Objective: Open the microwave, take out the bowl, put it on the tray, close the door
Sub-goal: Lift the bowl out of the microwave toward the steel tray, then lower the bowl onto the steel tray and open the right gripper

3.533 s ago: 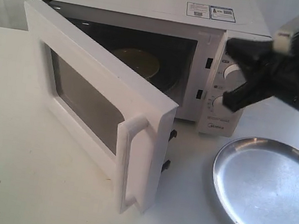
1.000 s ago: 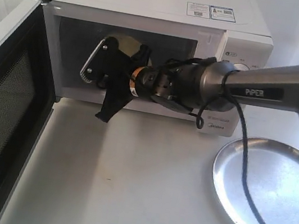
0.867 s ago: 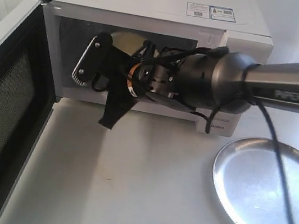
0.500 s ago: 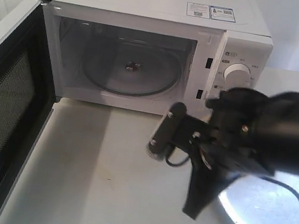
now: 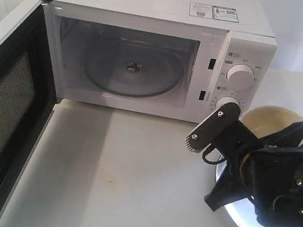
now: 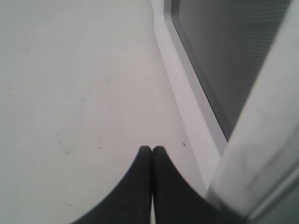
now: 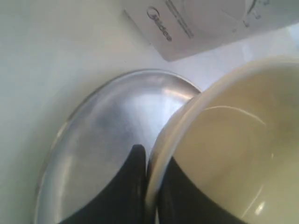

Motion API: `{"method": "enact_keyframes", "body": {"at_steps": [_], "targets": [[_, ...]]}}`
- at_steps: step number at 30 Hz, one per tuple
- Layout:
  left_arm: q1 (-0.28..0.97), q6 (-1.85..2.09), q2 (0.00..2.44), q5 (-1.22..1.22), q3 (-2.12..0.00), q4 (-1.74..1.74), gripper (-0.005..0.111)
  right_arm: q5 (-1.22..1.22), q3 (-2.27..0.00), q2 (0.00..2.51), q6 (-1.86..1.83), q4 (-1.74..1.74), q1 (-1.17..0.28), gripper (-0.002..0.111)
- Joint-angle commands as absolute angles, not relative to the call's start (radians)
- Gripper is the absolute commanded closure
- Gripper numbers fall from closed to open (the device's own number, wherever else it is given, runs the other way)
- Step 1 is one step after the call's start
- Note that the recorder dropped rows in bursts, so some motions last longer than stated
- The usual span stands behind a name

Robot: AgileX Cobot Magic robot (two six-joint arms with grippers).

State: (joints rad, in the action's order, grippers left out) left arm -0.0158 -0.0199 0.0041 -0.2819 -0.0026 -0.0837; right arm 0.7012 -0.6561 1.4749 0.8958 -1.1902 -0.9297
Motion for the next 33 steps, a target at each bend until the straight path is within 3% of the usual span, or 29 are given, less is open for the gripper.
{"method": "enact_keyframes", "body": {"at_steps": [1,9,11,14,16,21,24,28,33], "targets": [[-0.018,-0.022,0.000,-0.283,0.000,-0.094,0.107,0.632,-0.650,1.507,0.931,-1.235,-0.924,0.108],[-0.018,-0.022,0.000,-0.283,0.000,-0.094,0.107,0.637,-0.650,1.625,0.931,-1.248,-0.860,0.104],[-0.018,-0.022,0.000,-0.283,0.000,-0.094,0.107,0.615,-0.650,1.628,0.931,-1.261,-0.860,0.094],[-0.018,-0.022,0.000,-0.283,0.000,-0.094,0.107,0.619,-0.650,1.628,1.006,-1.353,-0.860,0.065],[-0.018,-0.022,0.000,-0.283,0.000,-0.094,0.107,0.624,-0.650,1.628,1.011,-1.383,-0.860,0.059],[-0.018,-0.022,0.000,-0.283,0.000,-0.094,0.107,0.566,-0.650,1.603,1.123,-1.471,-0.860,0.062],[-0.018,-0.022,0.000,-0.283,0.000,-0.094,0.107,0.447,-0.650,1.551,1.123,-1.473,-0.874,0.074],[-0.018,-0.022,0.000,-0.283,0.000,-0.094,0.107,0.265,-0.652,1.433,1.196,-1.540,-0.888,0.105],[-0.018,-0.022,0.000,-0.283,0.000,-0.094,0.107,0.203,-0.647,1.250,1.276,-1.585,-0.888,0.108]]}}
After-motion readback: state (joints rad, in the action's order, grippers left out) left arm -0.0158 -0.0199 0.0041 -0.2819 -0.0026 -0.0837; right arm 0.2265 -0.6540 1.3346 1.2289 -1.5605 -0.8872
